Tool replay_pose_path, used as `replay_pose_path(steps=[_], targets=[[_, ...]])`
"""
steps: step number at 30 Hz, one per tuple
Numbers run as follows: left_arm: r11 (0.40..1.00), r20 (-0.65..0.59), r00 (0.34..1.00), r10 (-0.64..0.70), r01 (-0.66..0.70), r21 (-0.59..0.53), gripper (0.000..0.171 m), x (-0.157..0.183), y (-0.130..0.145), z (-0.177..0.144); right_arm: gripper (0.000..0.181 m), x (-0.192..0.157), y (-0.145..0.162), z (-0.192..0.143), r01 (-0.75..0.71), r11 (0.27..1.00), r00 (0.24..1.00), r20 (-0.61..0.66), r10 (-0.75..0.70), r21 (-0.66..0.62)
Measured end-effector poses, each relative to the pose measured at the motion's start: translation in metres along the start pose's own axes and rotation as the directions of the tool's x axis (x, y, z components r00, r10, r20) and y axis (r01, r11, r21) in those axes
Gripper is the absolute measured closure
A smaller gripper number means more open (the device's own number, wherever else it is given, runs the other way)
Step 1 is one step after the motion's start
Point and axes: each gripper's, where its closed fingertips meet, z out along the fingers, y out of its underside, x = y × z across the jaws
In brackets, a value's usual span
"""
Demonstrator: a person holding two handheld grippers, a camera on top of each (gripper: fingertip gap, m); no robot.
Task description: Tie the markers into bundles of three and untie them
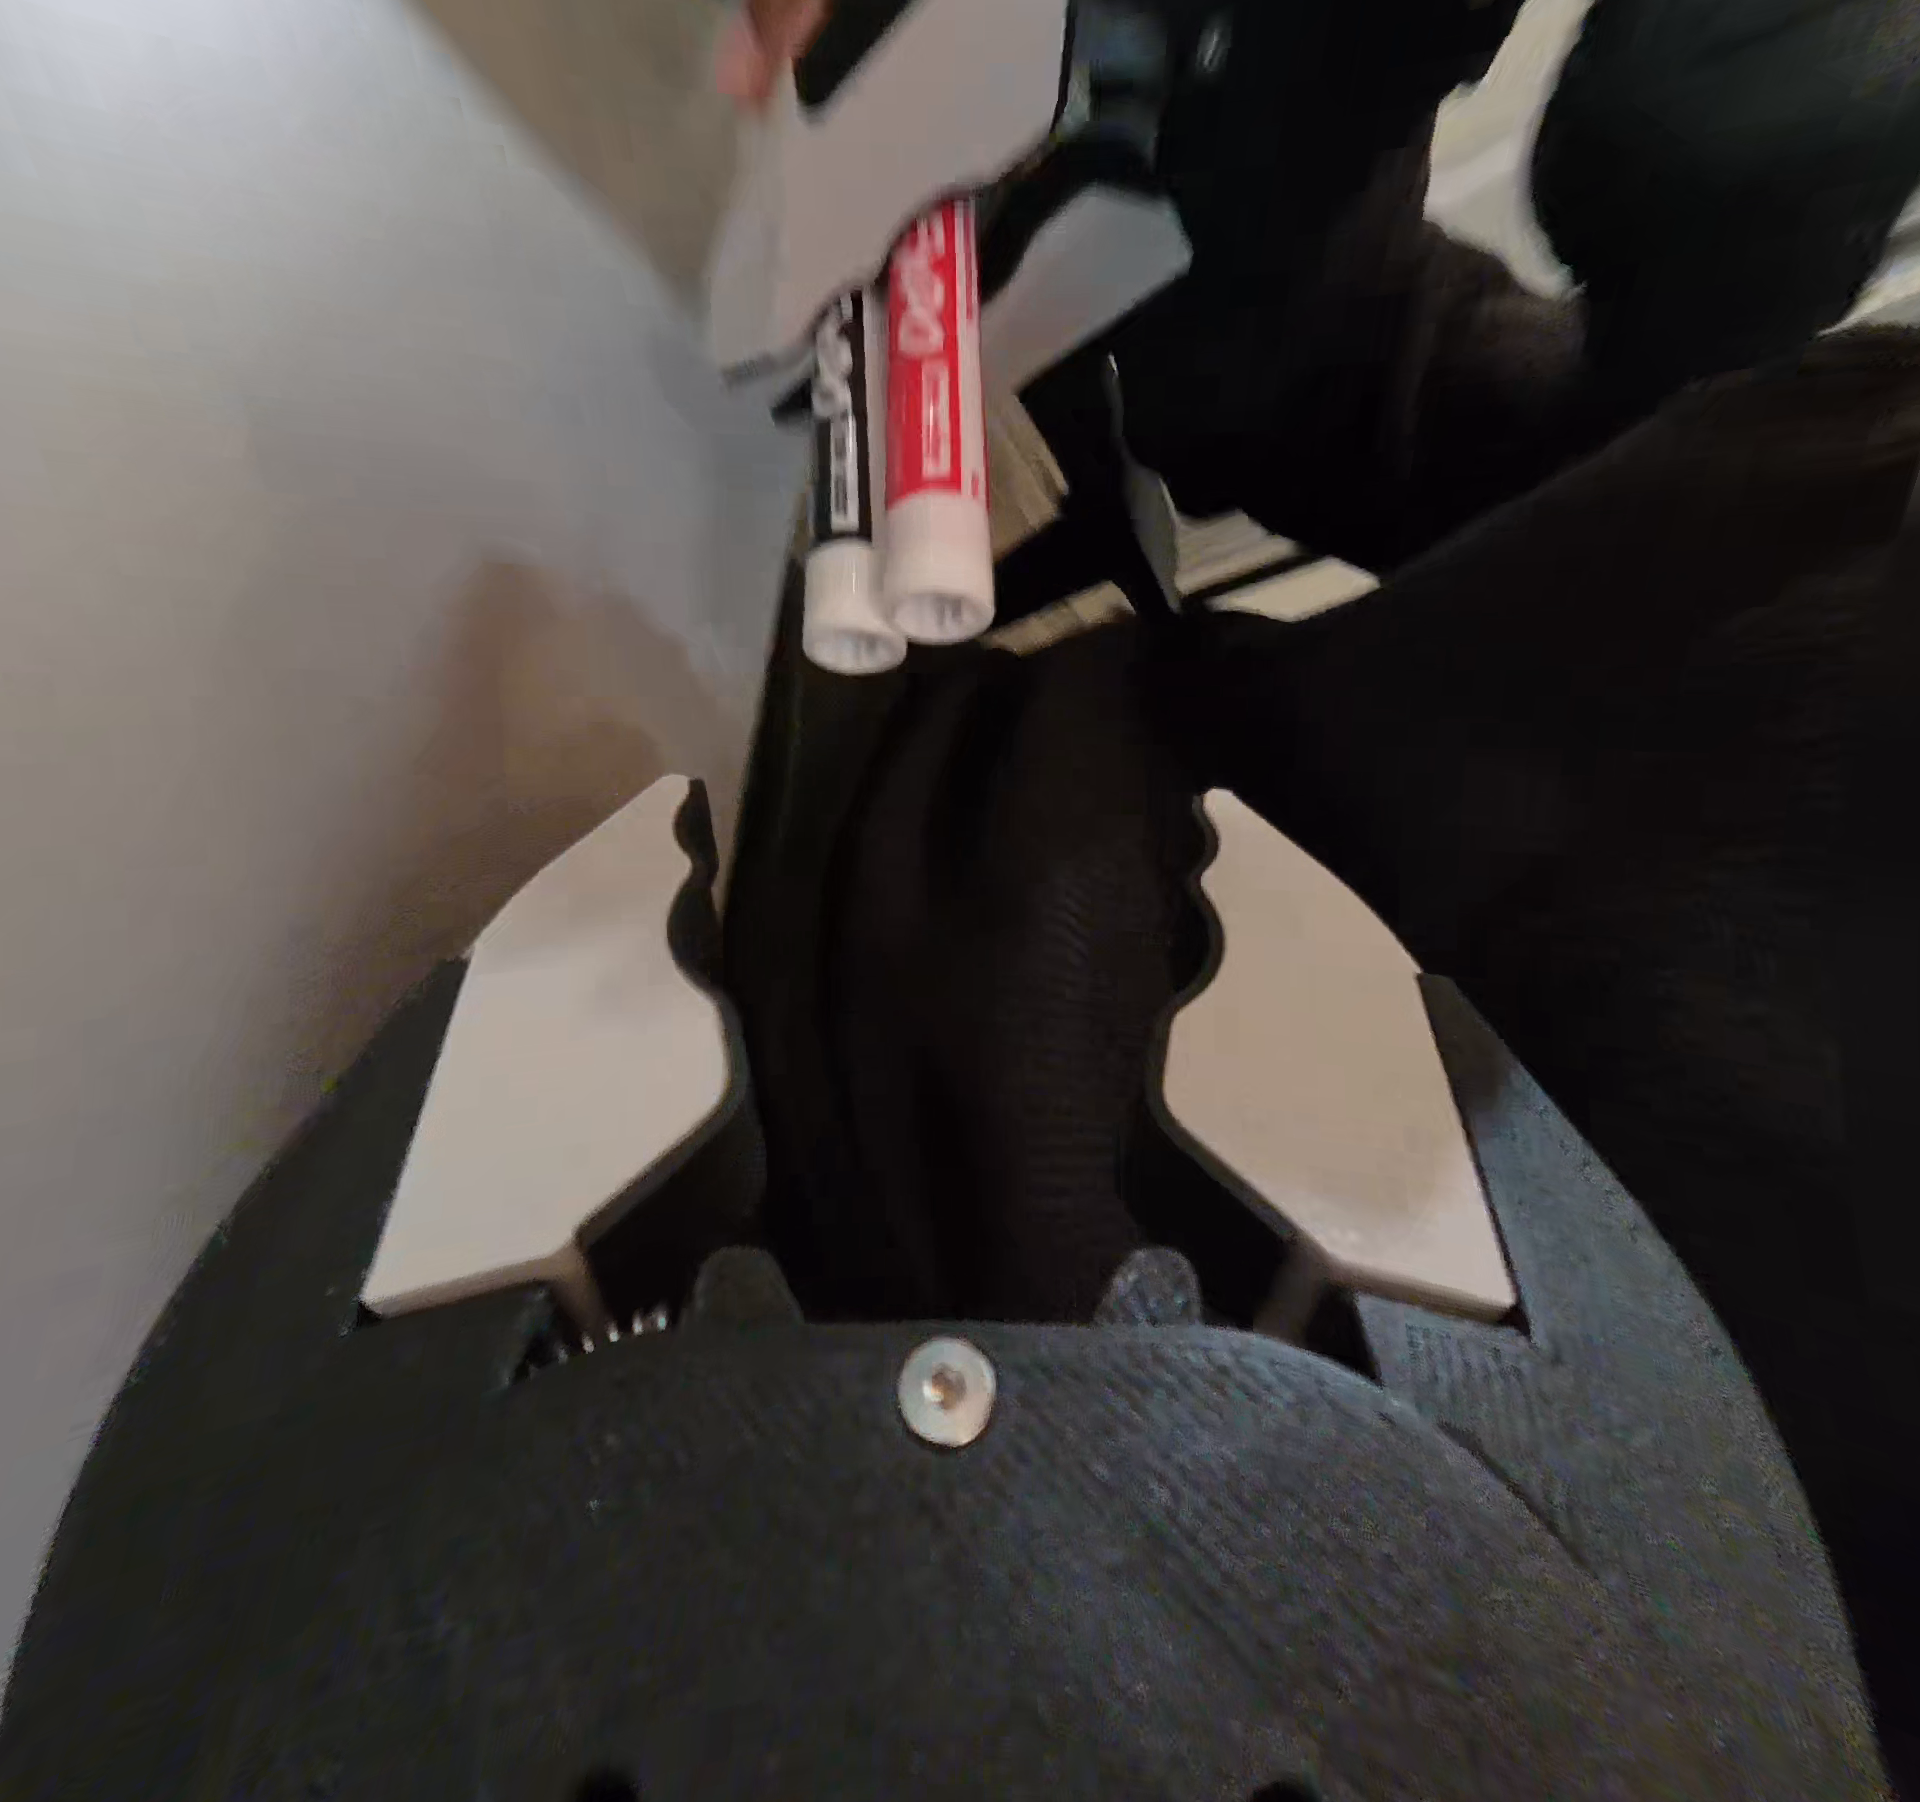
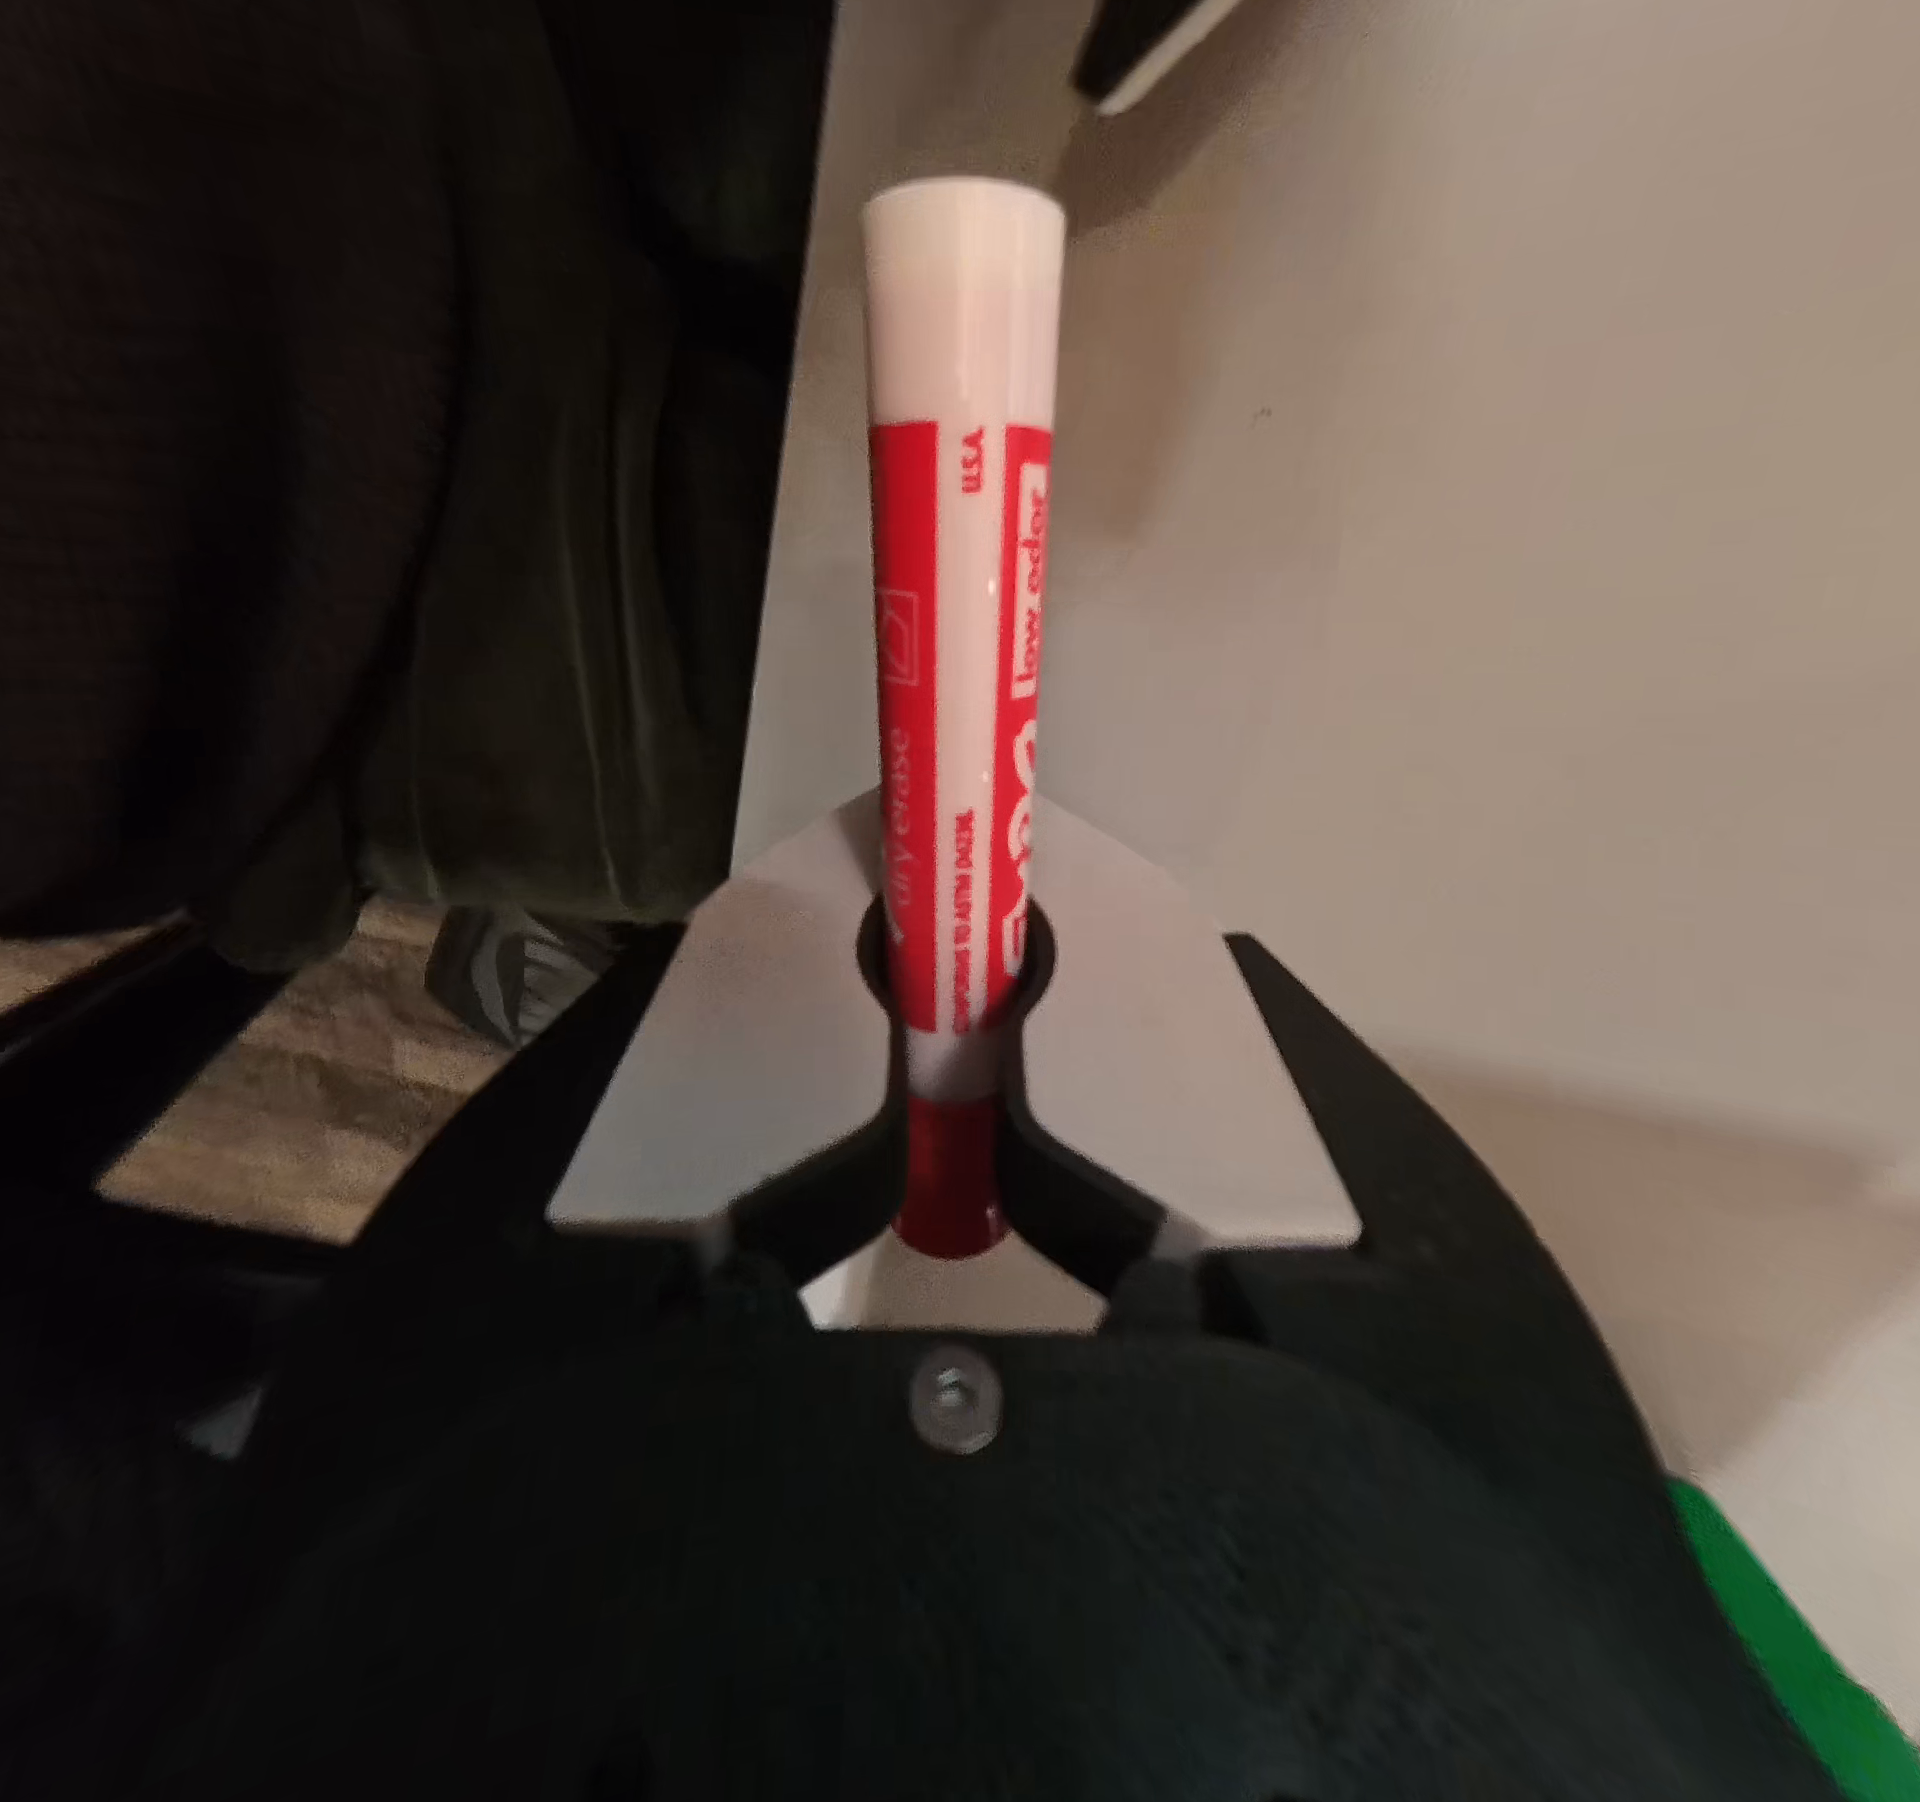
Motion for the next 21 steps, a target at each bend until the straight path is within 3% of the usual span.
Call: replay_pose_path(steps=[4, 11, 15, 21], targets=[[0.984, -0.174, 0.974, -0.143, 0.121, -0.132, 0.083, 0.016, 0.013, 0.013, 0.167, -0.004, -0.011, -0.022, 0.131, 0.991, 0.991, 0.039, -0.130, -0.009], [0.936, -0.439, 0.840, -0.318, 0.206, -0.284, 0.081, 0.049, 0.030, 0.027, 0.168, -0.009, -0.035, -0.021, 0.323, 0.946, 0.943, 0.106, -0.317, -0.043], [0.930, -0.521, 0.779, -0.349, 0.219, -0.294, 0.082, 0.056, 0.033, 0.030, 0.168, -0.009, -0.045, -0.011, 0.388, 0.921, 0.914, 0.146, -0.379, -0.042], [0.923, -0.553, 0.739, -0.383, 0.279, -0.267, 0.082, 0.054, 0.021, 0.032, 0.168, -0.015, -0.062, -0.003, 0.452, 0.892, 0.878, 0.179, -0.443, -0.012]])
